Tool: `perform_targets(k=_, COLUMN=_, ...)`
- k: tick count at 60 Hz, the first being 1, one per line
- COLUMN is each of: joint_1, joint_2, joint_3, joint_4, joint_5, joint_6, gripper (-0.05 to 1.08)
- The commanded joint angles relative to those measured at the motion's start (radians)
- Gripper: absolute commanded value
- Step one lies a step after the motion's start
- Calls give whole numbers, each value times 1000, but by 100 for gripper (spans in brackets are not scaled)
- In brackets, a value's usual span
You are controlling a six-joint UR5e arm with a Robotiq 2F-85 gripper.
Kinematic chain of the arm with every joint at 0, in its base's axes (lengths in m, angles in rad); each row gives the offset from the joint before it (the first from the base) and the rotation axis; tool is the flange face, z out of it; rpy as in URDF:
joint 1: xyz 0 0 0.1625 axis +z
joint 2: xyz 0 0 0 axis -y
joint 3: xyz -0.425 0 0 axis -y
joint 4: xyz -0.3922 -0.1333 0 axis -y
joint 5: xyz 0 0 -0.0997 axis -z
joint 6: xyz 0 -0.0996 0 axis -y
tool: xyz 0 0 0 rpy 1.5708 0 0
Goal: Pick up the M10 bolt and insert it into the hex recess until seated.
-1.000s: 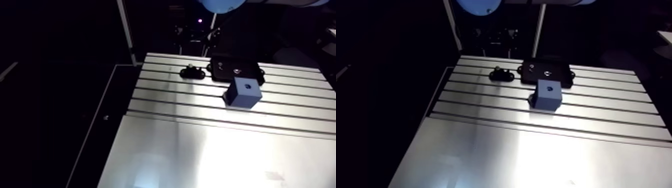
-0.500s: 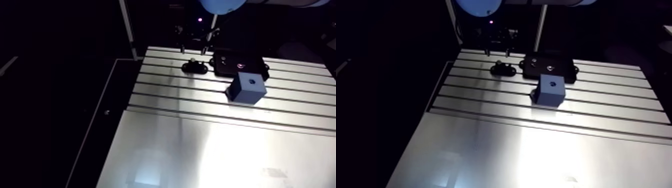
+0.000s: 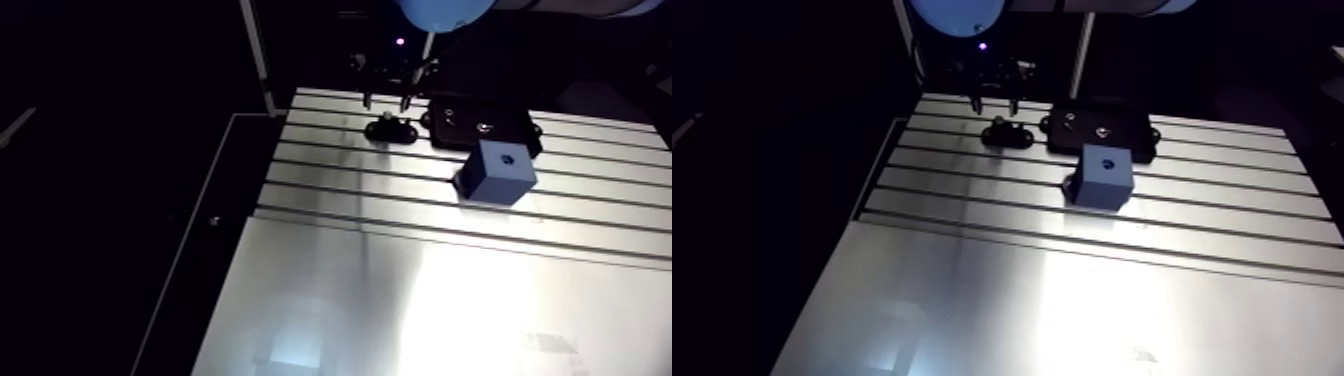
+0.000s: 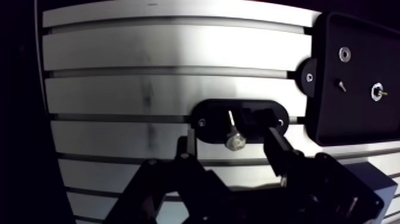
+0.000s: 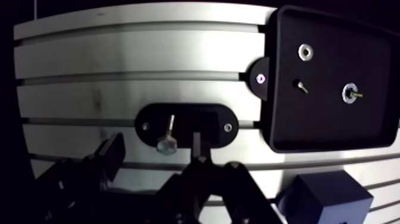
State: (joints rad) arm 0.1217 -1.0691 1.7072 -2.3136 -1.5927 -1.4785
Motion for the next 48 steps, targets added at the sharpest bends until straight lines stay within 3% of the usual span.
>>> perform_targets(k=1, joint_1=1, joint_2=2, joint_3=2, joint_4=-1, joint_5=0, joint_6=5, gripper=36)
perform_targets(k=48, joint_1=2, joint_2=21, joint_3=7, joint_4=-19, joint_5=-3, joint_6=5, gripper=44)
